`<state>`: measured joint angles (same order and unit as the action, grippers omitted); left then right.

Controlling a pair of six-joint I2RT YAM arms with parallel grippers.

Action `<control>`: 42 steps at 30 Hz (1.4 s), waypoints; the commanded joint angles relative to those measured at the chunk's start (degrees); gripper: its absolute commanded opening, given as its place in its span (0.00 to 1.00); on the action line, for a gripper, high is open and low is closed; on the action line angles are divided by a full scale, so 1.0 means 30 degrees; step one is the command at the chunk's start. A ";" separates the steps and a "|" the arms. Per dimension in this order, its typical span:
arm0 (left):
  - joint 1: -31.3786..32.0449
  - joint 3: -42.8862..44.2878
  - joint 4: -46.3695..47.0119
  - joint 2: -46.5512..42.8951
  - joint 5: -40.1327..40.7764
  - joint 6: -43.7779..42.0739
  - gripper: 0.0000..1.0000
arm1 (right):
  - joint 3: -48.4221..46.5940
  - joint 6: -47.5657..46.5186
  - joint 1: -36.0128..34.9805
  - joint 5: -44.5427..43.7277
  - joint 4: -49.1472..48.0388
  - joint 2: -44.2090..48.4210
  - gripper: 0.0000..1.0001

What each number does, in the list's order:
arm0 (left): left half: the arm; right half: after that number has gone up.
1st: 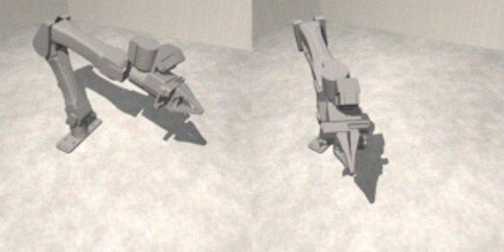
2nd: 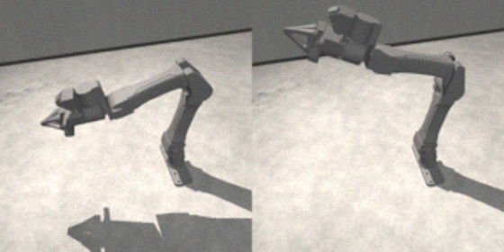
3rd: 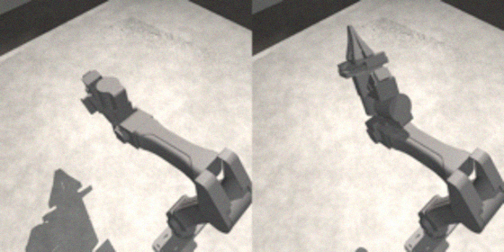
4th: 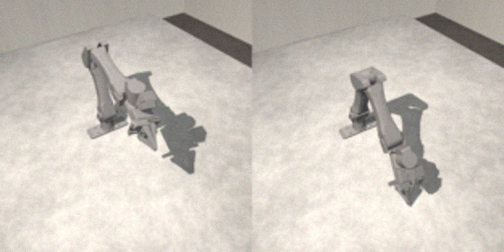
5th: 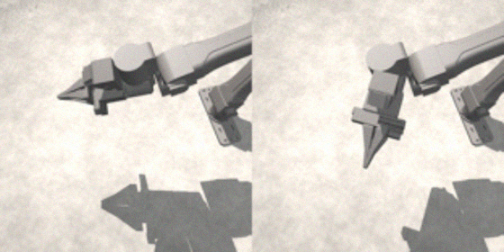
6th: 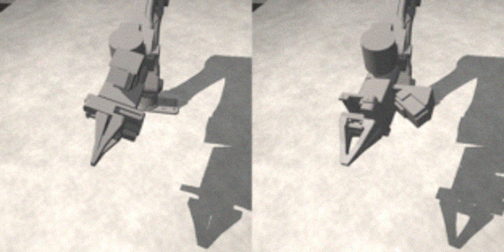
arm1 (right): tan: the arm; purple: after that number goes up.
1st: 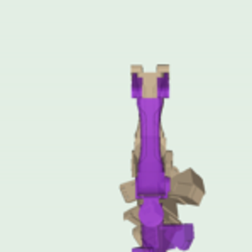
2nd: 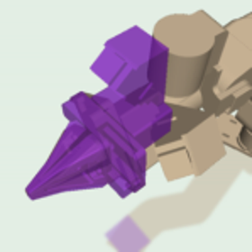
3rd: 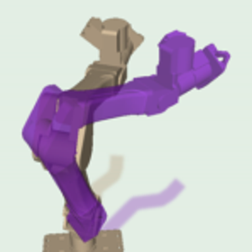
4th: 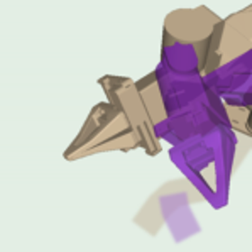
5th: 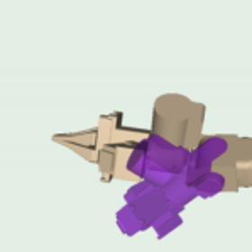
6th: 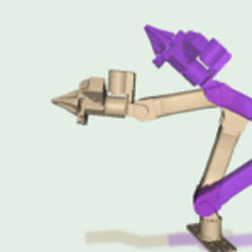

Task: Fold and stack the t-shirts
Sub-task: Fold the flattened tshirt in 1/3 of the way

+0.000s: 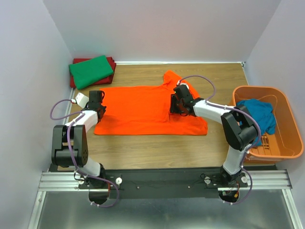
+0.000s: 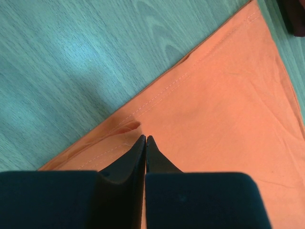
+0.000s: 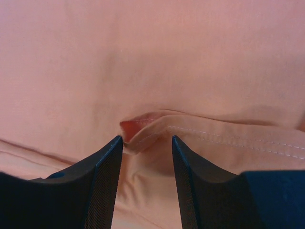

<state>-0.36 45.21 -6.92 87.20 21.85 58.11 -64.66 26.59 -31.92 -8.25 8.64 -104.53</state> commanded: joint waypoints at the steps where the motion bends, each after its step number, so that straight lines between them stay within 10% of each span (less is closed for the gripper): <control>1: 0.0062 -0.0246 0.0226 -0.0502 0.0042 -0.0121 0.09 | -0.0886 0.0307 -0.0141 -0.0120 0.0048 -0.0751 0.52; 22: 0.0062 -0.0217 0.0167 -0.0502 0.0101 -0.0267 0.09 | -0.2176 0.0190 -0.0844 -0.0677 0.0136 -0.1602 0.01; 42: 0.0033 -0.0334 0.0197 -0.0472 0.0013 -0.0238 0.08 | -0.3494 -0.1070 -0.1810 -0.1408 0.0136 -0.2568 0.08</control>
<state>-0.36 45.19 -6.90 87.20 21.82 57.89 -74.08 24.36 -37.06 -9.89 8.64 -109.93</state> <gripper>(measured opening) 0.085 0.039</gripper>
